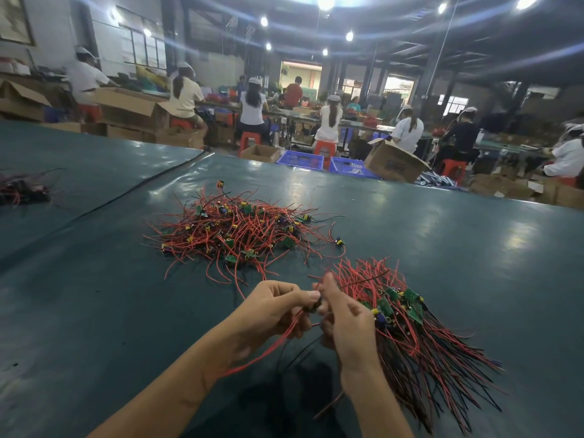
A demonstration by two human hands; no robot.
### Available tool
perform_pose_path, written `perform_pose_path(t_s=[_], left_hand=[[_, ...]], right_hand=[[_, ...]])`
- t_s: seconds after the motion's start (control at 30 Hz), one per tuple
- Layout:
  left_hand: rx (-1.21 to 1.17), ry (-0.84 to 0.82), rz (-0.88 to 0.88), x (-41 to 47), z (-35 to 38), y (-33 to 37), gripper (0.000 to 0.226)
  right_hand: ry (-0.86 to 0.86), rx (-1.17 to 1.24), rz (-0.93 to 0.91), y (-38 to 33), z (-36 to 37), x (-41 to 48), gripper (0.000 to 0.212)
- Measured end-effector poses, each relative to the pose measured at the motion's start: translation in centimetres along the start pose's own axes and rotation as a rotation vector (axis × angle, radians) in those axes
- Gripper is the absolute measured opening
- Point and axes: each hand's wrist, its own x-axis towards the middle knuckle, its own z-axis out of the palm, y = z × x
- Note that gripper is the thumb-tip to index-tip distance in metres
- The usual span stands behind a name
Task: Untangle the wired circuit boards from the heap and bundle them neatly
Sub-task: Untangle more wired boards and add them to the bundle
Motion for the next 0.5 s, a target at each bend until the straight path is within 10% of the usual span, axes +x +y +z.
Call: perform_pose_path(t_s=[0.5], left_hand=[[0.14, -0.085, -0.001, -0.1, -0.3, 0.1, 0.03]], right_hand=[[0.007, 0.094, 0.039, -0.2, -0.9, 0.8, 0.037]])
